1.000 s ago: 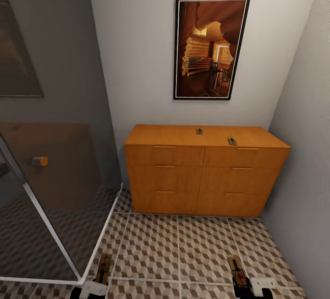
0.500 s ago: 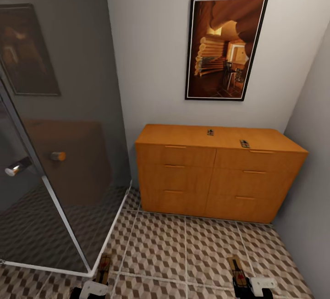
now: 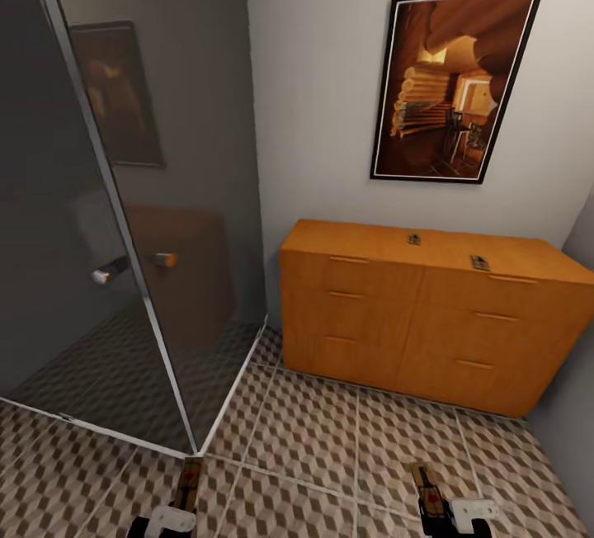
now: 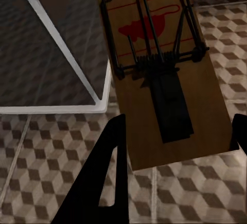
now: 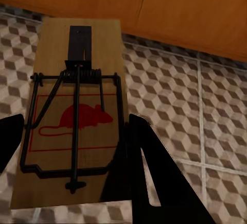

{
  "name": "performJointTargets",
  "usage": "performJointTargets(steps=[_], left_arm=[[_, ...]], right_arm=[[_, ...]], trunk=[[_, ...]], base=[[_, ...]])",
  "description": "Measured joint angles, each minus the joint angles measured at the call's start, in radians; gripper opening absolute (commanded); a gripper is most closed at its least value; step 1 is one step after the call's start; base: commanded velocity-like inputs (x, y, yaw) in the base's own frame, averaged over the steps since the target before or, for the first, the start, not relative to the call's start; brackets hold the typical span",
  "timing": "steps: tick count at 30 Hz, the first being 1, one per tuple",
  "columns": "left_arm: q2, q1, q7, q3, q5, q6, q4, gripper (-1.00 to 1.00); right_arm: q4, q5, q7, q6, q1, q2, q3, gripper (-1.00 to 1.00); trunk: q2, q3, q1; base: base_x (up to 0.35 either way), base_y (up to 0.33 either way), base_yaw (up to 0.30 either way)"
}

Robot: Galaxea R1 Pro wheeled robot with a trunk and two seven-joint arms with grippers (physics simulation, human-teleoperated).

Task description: Take the four mousetraps from the cabinet in the bathroom and place them on the bathroom floor. Make sure all four end up on the same floor surface, and ensure that at least two of them are either under or directly next to the same bathroom sink.

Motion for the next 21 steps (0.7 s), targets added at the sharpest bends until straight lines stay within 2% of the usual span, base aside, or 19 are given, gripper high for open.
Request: performJointTargets(steps=[12, 21], left_arm=[[-0.002, 0.000, 0.000, 0.000, 0.000, 0.001, 0.000, -1.00], [-0.001, 0.000, 0.000, 0.000, 0.000, 0.000, 0.000, -1.00]], right_arm=[[0.000, 0.000, 0.000, 0.000, 0.000, 0.000, 0.000, -1.00], [0.000, 0.000, 0.000, 0.000, 0.000, 0.001, 0.000, -1.00]], trunk=[[0.000, -0.002, 0.000], [0.000, -0.007, -0.001]], base=[[-0.236, -0.221, 0.262], [-0.034, -0.053, 0.261]])
